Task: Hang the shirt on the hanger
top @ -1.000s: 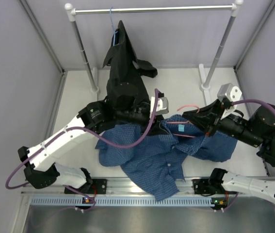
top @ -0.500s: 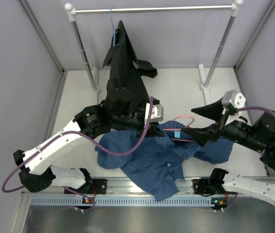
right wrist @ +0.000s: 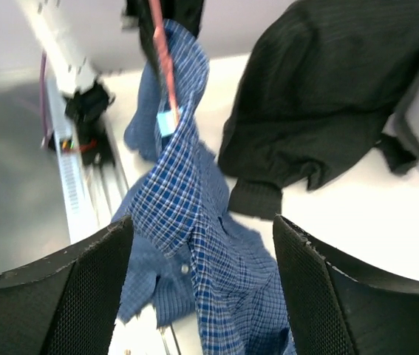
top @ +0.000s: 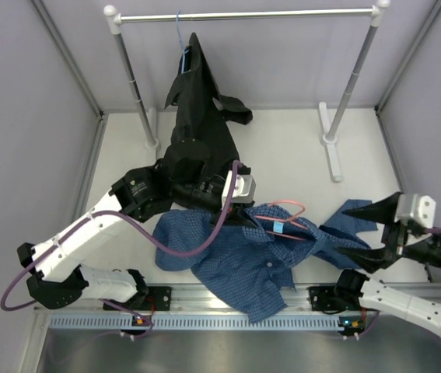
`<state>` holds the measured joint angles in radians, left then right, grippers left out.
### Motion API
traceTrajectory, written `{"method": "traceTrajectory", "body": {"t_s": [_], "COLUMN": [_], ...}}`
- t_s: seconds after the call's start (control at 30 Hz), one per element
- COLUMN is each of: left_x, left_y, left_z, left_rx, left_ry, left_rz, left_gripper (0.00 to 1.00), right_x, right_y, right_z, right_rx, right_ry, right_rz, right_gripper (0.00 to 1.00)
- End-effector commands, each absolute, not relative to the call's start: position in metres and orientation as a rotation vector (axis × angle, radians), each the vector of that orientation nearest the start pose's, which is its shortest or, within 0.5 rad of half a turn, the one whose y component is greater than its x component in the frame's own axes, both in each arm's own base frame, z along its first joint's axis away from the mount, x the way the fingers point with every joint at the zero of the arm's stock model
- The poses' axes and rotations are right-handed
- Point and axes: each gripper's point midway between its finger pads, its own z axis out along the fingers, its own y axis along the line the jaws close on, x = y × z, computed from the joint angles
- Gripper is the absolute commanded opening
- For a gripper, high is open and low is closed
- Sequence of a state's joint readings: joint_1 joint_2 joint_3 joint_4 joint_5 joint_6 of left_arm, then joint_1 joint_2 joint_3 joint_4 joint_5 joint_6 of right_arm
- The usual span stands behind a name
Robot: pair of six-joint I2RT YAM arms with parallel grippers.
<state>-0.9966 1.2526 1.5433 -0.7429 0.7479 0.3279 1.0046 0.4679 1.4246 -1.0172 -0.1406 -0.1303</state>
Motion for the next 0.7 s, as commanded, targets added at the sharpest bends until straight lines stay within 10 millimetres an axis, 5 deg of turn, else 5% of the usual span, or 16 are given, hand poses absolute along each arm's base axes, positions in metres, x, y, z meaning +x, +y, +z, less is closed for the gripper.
{"method": "traceTrajectory", "body": {"t_s": [0.0,0.13,0.33,0.6,0.67], "left_x": [0.073,0.072,0.071,0.069,0.071], "left_y": [-0.338,-0.339,-0.339,-0.336,-0.336], "left_z": [0.391,0.392,0.390,0.393,0.393], "left_rx": [1.670,1.670,1.669,1.664,1.659], "left_ry": [1.150,1.157,1.170,1.165,1.166], "left_rz": [-1.248,-1.267,-1.280,-1.276,-1.266], "left_gripper": [0.00,0.00,0.00,0.00,0.00], "right_x": [0.046,0.041,0.044,0.054,0.056], "right_y": [0.143,0.163,0.176,0.180,0.180], "right_z": [0.364,0.353,0.374,0.375,0.378], "right_rx": [-1.242,-1.368,-1.324,-1.277,-1.259], "right_ry": [1.481,1.422,1.288,1.286,1.283], "right_rz": [0.794,0.844,0.870,0.843,0.840], "right_gripper": [0.72,0.67,0.61,0.02,0.00]}}
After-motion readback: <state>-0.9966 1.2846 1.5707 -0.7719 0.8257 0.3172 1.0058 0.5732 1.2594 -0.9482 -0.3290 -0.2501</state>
